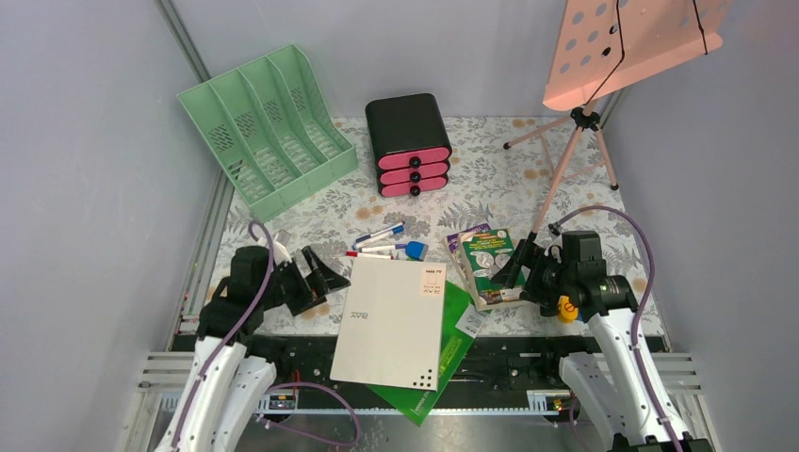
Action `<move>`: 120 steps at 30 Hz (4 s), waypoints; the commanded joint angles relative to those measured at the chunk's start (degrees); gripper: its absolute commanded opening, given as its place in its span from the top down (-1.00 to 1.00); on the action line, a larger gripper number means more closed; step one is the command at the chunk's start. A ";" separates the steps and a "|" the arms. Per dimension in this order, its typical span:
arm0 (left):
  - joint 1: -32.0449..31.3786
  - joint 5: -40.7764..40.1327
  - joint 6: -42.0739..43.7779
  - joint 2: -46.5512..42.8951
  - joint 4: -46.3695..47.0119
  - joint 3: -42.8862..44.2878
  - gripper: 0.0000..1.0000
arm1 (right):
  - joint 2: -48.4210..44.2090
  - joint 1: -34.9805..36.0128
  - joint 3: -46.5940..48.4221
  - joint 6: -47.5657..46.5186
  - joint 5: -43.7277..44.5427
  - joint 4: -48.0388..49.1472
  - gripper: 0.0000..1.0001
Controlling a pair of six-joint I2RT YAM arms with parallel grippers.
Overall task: Organize the desk
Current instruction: Pick up the book from the center of the board.
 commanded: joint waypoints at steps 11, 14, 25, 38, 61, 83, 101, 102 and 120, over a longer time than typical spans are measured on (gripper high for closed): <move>-3.22 5.07 3.12 19.41 5.10 3.86 -0.98 | 0.84 0.25 -7.30 4.54 -2.62 11.64 -0.97; -6.64 3.01 1.59 21.27 6.05 2.11 -0.98 | 1.11 0.19 -9.57 5.77 -3.58 14.19 -0.97; -17.46 -0.48 -7.21 22.88 15.62 -3.29 -0.98 | 1.55 0.23 -13.22 8.34 -7.07 17.26 -0.97; -27.22 -5.30 -7.99 34.46 20.45 0.07 -0.97 | 1.95 0.33 -17.48 11.80 -13.68 20.20 -0.97; -46.97 -1.63 -21.62 73.67 51.97 27.61 -0.70 | -5.97 0.35 -9.24 14.27 17.82 4.09 -0.97; -47.19 -7.21 -27.20 82.46 57.07 29.78 0.42 | -12.66 0.33 -12.77 17.69 16.45 6.15 -0.97; -45.76 -8.00 -15.89 62.95 41.98 29.19 1.00 | -9.89 0.31 -6.42 12.66 3.65 4.20 -0.97; -45.19 -7.40 -16.03 61.32 43.06 27.71 1.00 | -9.91 0.36 -6.18 12.59 1.52 5.17 -0.97; -35.33 -1.12 -7.81 27.19 36.63 16.75 1.00 | -11.41 3.81 -15.61 34.58 -24.77 43.31 -0.97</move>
